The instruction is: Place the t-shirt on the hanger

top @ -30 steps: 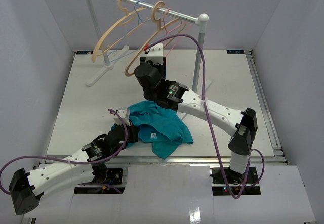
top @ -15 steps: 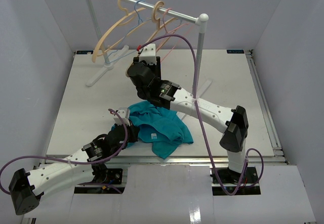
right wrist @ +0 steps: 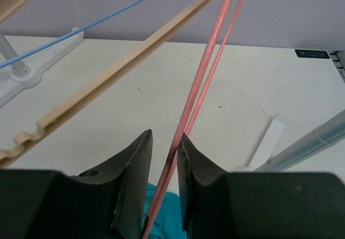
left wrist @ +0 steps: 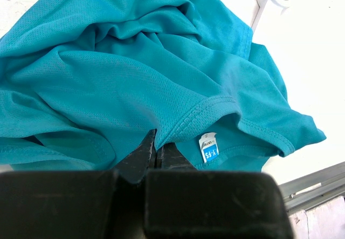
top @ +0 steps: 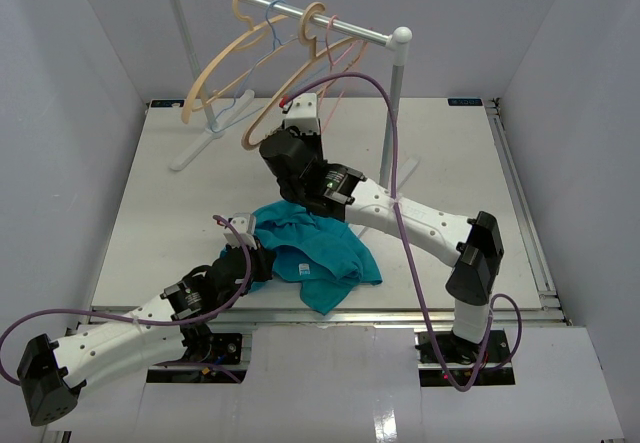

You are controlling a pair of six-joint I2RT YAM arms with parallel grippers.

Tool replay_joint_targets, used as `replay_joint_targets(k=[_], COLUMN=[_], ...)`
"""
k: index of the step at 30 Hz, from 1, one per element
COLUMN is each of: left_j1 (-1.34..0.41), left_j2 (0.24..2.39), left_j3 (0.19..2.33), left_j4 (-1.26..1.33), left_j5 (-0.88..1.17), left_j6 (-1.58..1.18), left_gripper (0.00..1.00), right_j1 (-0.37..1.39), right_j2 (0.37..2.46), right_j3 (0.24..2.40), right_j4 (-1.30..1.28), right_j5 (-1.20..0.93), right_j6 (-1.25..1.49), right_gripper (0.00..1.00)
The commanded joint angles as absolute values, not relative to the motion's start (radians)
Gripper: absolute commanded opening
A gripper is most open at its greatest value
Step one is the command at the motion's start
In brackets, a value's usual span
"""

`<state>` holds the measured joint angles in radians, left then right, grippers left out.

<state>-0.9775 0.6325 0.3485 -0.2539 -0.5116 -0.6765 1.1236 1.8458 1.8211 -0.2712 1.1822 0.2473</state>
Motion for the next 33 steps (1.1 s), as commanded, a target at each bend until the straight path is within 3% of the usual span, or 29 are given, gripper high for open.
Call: replay_joint_targets(k=[1, 5, 21, 33], left_j1=[-0.982, -0.982, -0.982, -0.981], left_j2=[0.618, 0.618, 0.615, 0.667], left_j3=[0.342, 0.342, 0.339, 0.4], left_j4=[-0.238, -0.238, -0.237, -0.293], left_j5=[-0.506, -0.506, -0.515, -0.534], left_j6=[-0.669, -0.671, -0.673, -0.71], left_gripper=[0.0, 0.0, 0.0, 0.0], right_j1=[1.138, 1.145, 1.158, 1.187], right_j2=[1.765, 1.737, 1.509, 1.263], right_j3=[1.807, 1.803, 1.693, 1.467], right_j4=[-0.243, -0.247, -0.251, -0.496], right_j5=[1.265, 1.28, 1.222, 0.923], right_j6=[0.226, 0.19, 0.087, 0.214], right_gripper=[0.23, 0.08, 0.08, 0.08])
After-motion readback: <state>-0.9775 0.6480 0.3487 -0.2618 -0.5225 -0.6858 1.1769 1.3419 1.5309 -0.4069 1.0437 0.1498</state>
